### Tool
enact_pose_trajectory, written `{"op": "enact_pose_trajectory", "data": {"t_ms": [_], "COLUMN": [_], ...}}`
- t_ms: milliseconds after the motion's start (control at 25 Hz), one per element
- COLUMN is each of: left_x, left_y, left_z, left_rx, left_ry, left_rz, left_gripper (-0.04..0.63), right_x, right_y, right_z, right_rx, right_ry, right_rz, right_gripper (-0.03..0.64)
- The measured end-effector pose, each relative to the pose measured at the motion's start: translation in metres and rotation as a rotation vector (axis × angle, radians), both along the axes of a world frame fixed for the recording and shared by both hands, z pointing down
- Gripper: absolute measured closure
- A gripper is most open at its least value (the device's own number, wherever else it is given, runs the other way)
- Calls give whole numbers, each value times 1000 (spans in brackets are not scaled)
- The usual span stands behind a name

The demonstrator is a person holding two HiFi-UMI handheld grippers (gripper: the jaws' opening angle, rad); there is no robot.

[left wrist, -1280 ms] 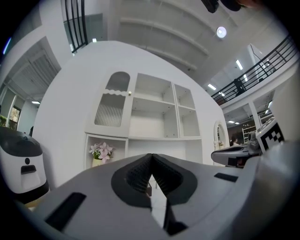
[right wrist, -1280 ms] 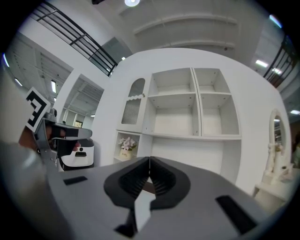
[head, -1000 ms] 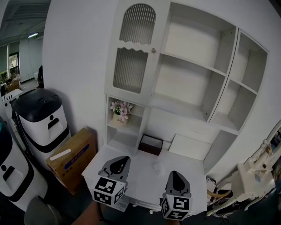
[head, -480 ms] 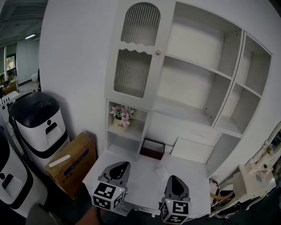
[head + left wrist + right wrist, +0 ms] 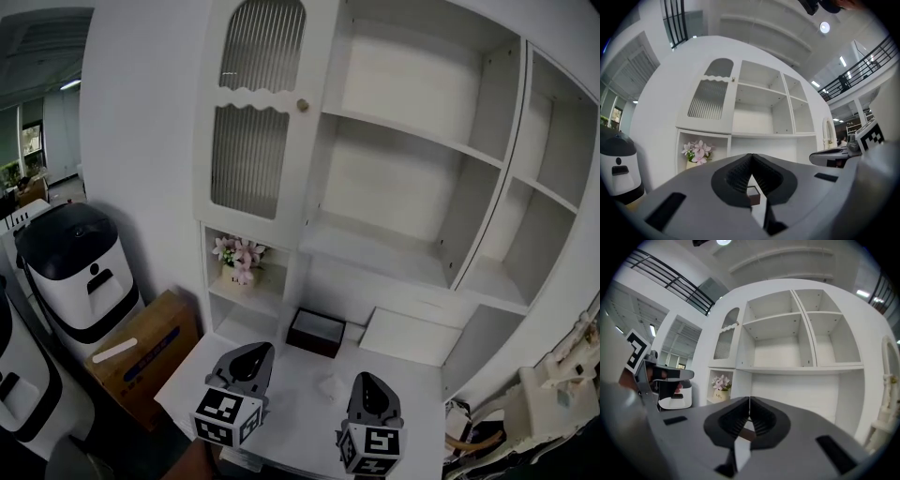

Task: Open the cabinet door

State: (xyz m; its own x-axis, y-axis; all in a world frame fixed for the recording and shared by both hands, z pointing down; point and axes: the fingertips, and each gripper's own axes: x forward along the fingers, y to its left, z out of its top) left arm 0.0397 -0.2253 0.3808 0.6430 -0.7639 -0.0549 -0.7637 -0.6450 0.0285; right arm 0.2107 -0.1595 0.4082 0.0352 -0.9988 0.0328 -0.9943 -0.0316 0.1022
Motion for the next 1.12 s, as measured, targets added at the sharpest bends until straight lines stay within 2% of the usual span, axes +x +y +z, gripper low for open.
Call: {"op": "enact_pose_trajectory", "data": {"t_ms": [160,320,840,1120], "left_x": [26,37,30,16], "left_y": [-13,-21,-52,-70], "left_z": [-5,-1,-9,-6], "left_rx": [21,-5,28,10], "left_ry": [-18,-15,-28,-3], "left_rz": [-35,-41,-28,-27], "left_gripper": [586,586,586,586], "right_x": [26,36,19,7], "right_y": [-17,-27,-60,-79], "right_z": [2,5,-5,-2], "right_rx": [-17,-32,-2,-7], "right_ry": [-1,-12,-24,-23], "right_rz": [-31,-53,-64,-70], "right_gripper": [597,597,597,597]}}
